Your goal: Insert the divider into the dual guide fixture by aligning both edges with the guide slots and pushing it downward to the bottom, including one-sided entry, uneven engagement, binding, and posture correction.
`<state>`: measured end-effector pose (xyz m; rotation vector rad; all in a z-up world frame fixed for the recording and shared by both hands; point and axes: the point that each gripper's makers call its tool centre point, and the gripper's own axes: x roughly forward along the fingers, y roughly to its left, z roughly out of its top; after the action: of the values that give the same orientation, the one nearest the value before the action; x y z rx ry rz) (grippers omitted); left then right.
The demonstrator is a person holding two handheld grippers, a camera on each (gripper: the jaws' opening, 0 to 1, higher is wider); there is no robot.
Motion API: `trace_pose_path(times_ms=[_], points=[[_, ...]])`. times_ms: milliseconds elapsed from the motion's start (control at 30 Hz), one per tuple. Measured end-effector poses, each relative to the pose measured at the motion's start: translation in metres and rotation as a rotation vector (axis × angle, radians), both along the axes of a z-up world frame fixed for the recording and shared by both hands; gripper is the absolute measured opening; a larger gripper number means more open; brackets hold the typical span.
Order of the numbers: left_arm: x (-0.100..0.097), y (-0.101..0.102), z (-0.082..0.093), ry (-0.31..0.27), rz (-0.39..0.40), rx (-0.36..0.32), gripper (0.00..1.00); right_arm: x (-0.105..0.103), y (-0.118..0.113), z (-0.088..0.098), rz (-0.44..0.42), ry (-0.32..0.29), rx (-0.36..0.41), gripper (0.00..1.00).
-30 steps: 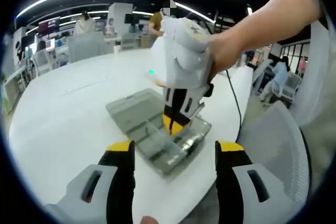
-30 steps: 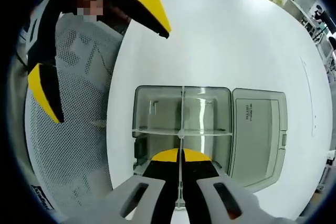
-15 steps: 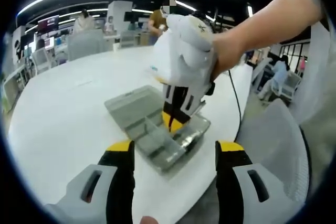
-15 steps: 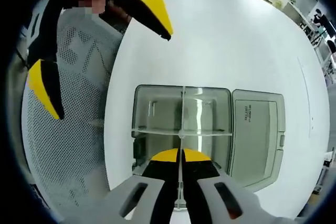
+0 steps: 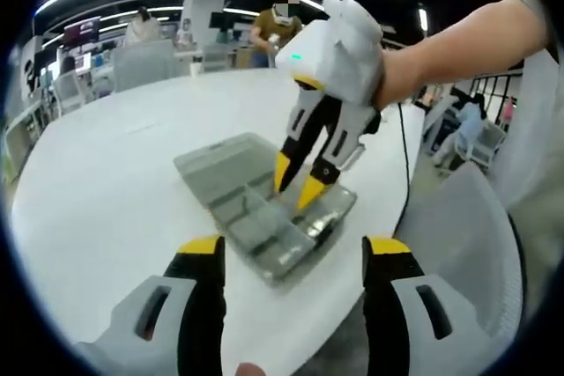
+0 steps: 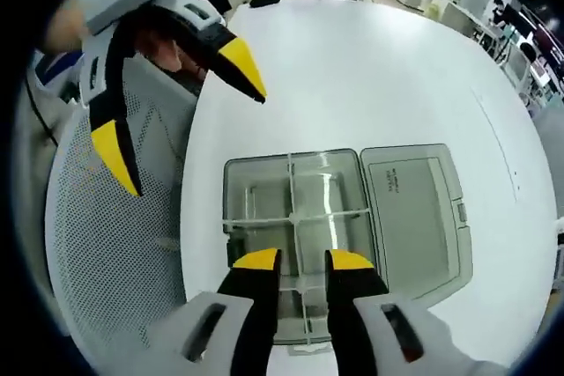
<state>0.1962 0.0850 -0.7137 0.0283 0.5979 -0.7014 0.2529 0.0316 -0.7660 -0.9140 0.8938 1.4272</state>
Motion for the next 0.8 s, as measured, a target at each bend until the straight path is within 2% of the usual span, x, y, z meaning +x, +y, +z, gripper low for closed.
trace_pose_path(times_ms=[133, 267, 333, 433, 500, 633, 667, 800], points=[[0.001, 0.002, -0.003, 0.008, 0.003, 0.003, 0.62, -0.001, -0.004, 0.004, -0.027, 0.0, 0.047, 0.2], [0.001, 0.003, -0.003, 0.011, 0.0, 0.011, 0.62, -0.004, -0.002, 0.013, -0.082, 0.007, 0.134, 0.24], [0.002, 0.004, -0.004, 0.014, 0.001, 0.014, 0.63, -0.004, -0.002, 0.016, -0.141, 0.022, 0.181, 0.27], [0.004, 0.006, -0.003, 0.018, 0.017, -0.001, 0.63, -0.007, -0.004, 0.021, -0.162, 0.027, 0.225, 0.3], [0.004, 0.007, -0.004, 0.017, 0.016, 0.003, 0.64, -0.009, -0.006, 0.026, -0.205, 0.039, 0.262, 0.33], [0.006, 0.009, -0.003, 0.016, 0.025, -0.003, 0.65, -0.01, -0.01, 0.041, -0.26, 0.012, 0.34, 0.4], [0.006, 0.01, -0.003, 0.017, 0.028, -0.007, 0.66, -0.011, -0.014, 0.042, -0.262, 0.012, 0.34, 0.41], [0.007, 0.01, -0.002, 0.022, 0.051, -0.028, 0.69, -0.011, -0.022, 0.053, -0.359, 0.022, 0.417, 0.48]])
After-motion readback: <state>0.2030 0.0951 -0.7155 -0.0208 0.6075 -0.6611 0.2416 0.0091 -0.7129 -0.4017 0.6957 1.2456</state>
